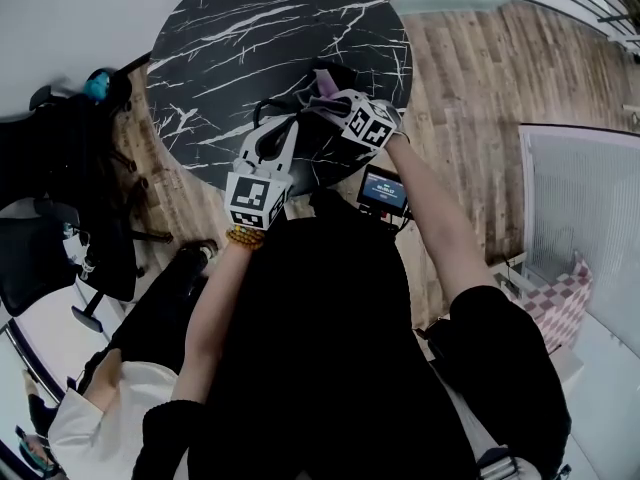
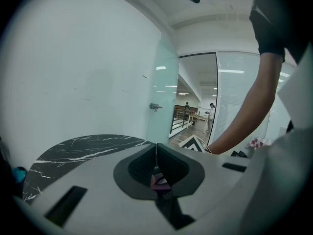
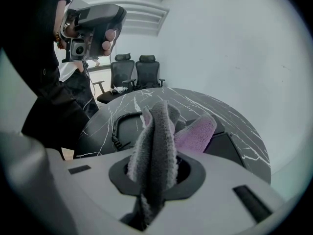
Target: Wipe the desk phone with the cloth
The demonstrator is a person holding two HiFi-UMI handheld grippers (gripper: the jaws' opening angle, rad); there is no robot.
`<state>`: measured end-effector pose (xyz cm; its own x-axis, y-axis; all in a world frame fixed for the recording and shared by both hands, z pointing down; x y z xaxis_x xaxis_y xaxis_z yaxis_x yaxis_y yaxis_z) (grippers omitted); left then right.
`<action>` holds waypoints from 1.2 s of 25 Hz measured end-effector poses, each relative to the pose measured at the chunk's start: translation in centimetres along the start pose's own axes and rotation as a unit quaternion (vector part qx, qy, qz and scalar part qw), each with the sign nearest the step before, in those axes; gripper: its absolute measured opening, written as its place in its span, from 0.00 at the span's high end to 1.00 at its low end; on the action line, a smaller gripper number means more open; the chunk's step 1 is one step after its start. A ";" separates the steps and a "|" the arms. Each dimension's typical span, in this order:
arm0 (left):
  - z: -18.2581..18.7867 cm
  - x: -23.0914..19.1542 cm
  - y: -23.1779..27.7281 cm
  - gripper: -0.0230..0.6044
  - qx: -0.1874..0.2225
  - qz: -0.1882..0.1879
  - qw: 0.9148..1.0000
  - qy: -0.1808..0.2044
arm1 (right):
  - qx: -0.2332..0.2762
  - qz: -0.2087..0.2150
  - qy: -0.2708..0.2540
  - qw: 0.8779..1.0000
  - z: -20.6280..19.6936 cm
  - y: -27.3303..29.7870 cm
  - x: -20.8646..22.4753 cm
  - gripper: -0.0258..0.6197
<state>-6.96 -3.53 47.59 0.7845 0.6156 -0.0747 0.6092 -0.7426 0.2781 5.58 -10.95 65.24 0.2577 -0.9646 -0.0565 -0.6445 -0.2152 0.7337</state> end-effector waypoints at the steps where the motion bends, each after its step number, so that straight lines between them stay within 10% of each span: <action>1: 0.0 0.0 0.0 0.94 -0.001 0.000 1.000 0.000 | 0.000 0.002 0.000 1.000 0.0 0.0 -0.1 0.86; 30: -0.5 0.0 -0.3 0.94 -0.005 0.002 1.000 -0.002 | -0.006 0.035 0.007 0.999 -0.4 0.8 -2.2 0.86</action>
<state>-7.22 -3.21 48.04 0.7878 0.6111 -0.0776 0.6044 -0.7425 0.2887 4.81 -8.91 66.23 0.2222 -0.9750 0.0035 -0.6530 -0.1462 0.7431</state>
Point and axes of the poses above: the fingertips, and each gripper's own axes: y forward along the fingers, x to its right, z out of its top, the point moved 5 cm from there along -y, backward along the fingers, and after that the axes turned 3 degrees about y, right-handed, at the moved point
